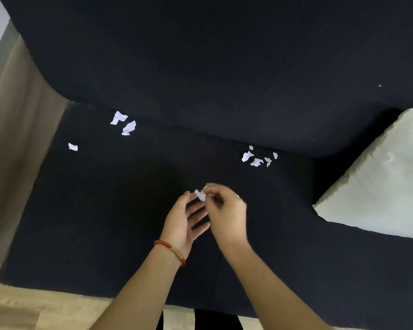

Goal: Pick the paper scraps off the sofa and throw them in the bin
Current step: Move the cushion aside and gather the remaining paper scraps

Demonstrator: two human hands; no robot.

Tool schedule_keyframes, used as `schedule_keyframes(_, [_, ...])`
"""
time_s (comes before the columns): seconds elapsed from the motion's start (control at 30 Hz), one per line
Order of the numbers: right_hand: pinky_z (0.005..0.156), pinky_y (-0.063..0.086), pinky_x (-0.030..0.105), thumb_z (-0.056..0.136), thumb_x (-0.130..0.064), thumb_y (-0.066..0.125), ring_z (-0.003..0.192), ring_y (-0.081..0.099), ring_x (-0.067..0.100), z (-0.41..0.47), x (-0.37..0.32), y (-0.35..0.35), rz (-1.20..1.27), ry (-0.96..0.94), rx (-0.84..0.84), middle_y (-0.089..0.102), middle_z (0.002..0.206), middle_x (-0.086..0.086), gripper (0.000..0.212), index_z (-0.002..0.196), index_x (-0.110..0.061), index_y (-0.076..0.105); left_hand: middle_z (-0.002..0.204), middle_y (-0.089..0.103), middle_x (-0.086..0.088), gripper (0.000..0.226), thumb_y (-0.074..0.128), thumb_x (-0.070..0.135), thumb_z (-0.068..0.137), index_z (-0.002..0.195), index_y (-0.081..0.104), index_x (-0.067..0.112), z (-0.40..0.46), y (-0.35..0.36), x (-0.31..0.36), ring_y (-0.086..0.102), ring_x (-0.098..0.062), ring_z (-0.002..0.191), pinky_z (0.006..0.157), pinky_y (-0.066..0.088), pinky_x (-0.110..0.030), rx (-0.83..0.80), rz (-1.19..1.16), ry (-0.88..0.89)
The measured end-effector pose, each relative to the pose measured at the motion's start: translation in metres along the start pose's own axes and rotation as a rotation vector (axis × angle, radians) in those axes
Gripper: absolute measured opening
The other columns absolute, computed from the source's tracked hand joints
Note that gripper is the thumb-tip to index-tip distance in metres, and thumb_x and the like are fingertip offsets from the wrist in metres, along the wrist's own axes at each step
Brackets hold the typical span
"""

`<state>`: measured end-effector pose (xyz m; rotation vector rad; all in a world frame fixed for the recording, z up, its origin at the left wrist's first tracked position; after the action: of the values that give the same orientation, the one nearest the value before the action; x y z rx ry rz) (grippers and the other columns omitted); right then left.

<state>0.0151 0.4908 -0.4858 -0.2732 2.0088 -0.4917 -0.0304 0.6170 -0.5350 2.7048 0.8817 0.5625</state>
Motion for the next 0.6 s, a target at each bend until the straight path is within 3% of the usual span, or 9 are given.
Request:
schedule_keyframes(0.1, [0.105, 0.052, 0.021, 0.096, -0.003, 0.070, 0.116, 0.066, -0.004, -0.034, -0.015, 0.027, -0.046, -0.062, -0.088, 0.073, 0.117, -0.018, 0.030, 0.104, -0.031, 0.079, 0.126, 0.075, -0.010, 0.045, 0.060, 0.052, 0.097, 0.117, 0.080, 0.016, -0.005, 0.008, -0.016, 0.074, -0.030, 0.113, 0.091, 0.059, -0.048, -0.092, -0.310, -0.131])
schedule_keyframes(0.2, [0.119, 0.037, 0.019, 0.098, -0.006, 0.069, 0.120, 0.063, -0.005, -0.052, -0.027, 0.034, -0.205, -0.169, -0.057, 0.074, 0.119, -0.016, 0.028, 0.115, -0.027, 0.078, 0.126, 0.075, -0.014, 0.048, 0.062, 0.056, 0.095, 0.107, 0.082, 0.015, -0.009, 0.006, -0.019, 0.071, -0.037, 0.119, 0.100, 0.054, -0.053, -0.146, -0.411, -0.144])
schedule_keyframes(0.37, [0.113, 0.047, 0.022, 0.098, -0.015, 0.066, 0.127, 0.057, 0.000, -0.065, -0.048, 0.033, -0.335, -0.333, -0.188, 0.066, 0.134, -0.011, 0.047, 0.143, -0.029, 0.060, 0.105, 0.079, -0.008, 0.025, 0.072, 0.036, 0.089, 0.081, 0.081, 0.014, -0.009, -0.004, -0.009, 0.074, -0.030, 0.113, 0.111, 0.048, -0.051, -0.164, -0.390, -0.142])
schedule_keyframes(0.5, [0.119, 0.042, 0.025, 0.099, -0.025, 0.065, 0.142, 0.051, 0.008, -0.068, -0.066, 0.011, -0.402, -0.596, -0.230, 0.062, 0.147, -0.006, 0.052, 0.150, -0.020, 0.056, 0.101, 0.077, -0.008, 0.024, 0.065, 0.029, 0.098, 0.082, 0.076, 0.014, -0.005, 0.000, 0.011, 0.076, -0.027, 0.103, 0.093, 0.060, -0.047, -0.185, -0.417, -0.104])
schedule_keyframes(0.6, [0.103, 0.050, 0.020, 0.102, -0.019, 0.063, 0.123, 0.062, 0.004, -0.044, -0.063, -0.024, -0.212, -0.526, -0.087, 0.066, 0.129, -0.017, 0.031, 0.133, -0.024, 0.065, 0.093, 0.078, -0.008, 0.031, 0.063, 0.029, 0.098, 0.075, 0.077, 0.014, -0.002, 0.009, 0.029, 0.079, -0.025, 0.091, 0.076, 0.065, -0.041, -0.183, -0.387, -0.042])
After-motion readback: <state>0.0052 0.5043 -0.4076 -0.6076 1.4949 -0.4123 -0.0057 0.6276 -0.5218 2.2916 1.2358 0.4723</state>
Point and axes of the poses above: each hand's wrist, its own z-axis towards the middle knuckle, its own y-axis out of the palm, x = y × z, the point moved 8 cm from there along z, towards the middle knuckle
